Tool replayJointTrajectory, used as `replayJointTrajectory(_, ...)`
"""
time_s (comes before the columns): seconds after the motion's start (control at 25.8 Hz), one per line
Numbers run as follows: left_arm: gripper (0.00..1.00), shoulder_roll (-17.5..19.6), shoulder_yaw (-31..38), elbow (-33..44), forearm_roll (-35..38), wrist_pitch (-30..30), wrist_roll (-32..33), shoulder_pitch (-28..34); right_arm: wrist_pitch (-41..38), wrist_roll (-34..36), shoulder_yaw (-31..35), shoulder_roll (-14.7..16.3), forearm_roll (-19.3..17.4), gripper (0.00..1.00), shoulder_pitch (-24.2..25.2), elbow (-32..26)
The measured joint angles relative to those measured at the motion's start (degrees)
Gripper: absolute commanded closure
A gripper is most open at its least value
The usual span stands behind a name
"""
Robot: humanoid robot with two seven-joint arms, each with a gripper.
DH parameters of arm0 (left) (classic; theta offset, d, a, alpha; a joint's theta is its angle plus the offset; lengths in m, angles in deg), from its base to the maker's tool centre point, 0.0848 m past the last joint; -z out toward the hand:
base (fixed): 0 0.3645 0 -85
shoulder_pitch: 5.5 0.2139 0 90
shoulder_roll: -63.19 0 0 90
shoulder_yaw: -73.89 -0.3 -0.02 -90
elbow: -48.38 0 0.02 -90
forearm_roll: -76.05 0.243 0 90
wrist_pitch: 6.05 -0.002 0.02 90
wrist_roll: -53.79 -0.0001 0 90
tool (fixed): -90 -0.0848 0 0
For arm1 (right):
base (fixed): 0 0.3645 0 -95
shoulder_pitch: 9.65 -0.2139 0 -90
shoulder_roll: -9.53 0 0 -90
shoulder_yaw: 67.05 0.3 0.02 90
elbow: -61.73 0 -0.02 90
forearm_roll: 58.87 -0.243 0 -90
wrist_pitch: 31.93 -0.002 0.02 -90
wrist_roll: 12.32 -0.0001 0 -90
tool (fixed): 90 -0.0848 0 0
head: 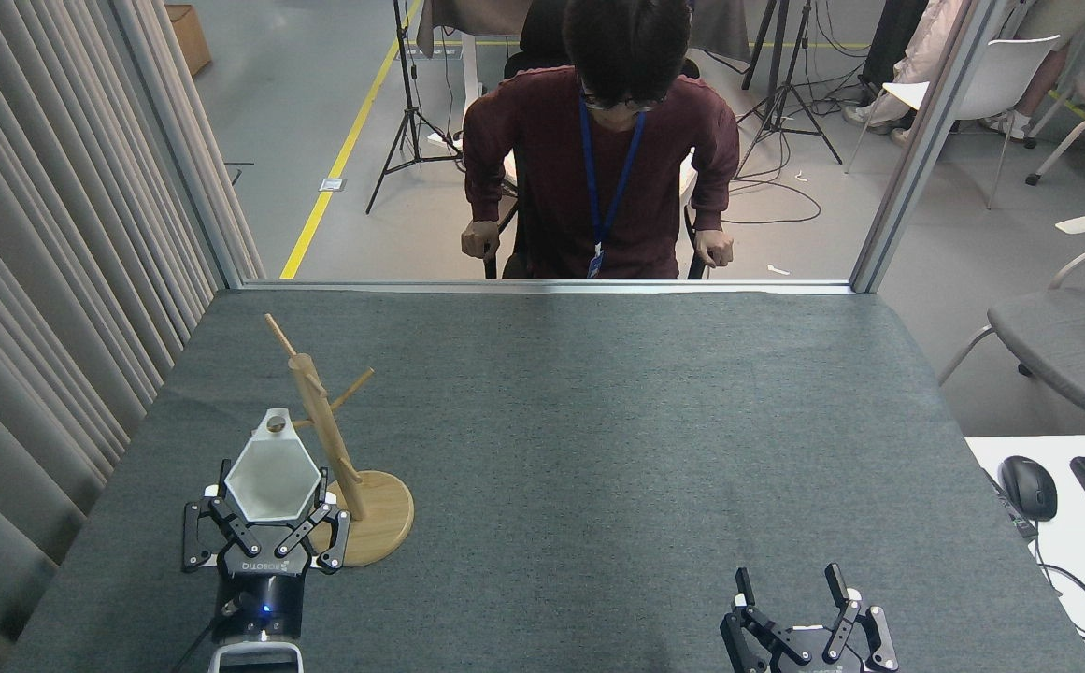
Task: Hang cup on storage rack
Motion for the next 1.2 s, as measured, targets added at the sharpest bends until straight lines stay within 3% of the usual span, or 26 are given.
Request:
replayJointTrajectory(0.5, 0.00, -3.40, -1.05, 0.77, 0.06, -0.08, -0.27, 8.18, 0.05, 0.72, 0.01, 0.09, -1.94, 0.02, 0.00, 0.02)
replayJointTrajectory(0.66, 0.00, -3.18, -0.73, 2.67, -4.29, 0.83, -0.27, 11.30, 0.10, 0.77, 0.01, 0.06, -1.95, 0.02, 0.21, -0.17)
replayJointTrajectory(0.89, 0.00, -1.96, -1.05, 11.18, -19.09, 9.90, 3.86, 16.09, 0.28, 0.64, 0.01, 0.49, -1.87, 0.02, 2.93, -2.96)
replayJointTrajectory(1.2, 0.00, 0.09, -2.57, 21.87, -24.51, 18.33, 12.57, 21.11, -0.07, 0.13, -0.10, 1.72, -1.58, 0.02, 6.27, -6.57)
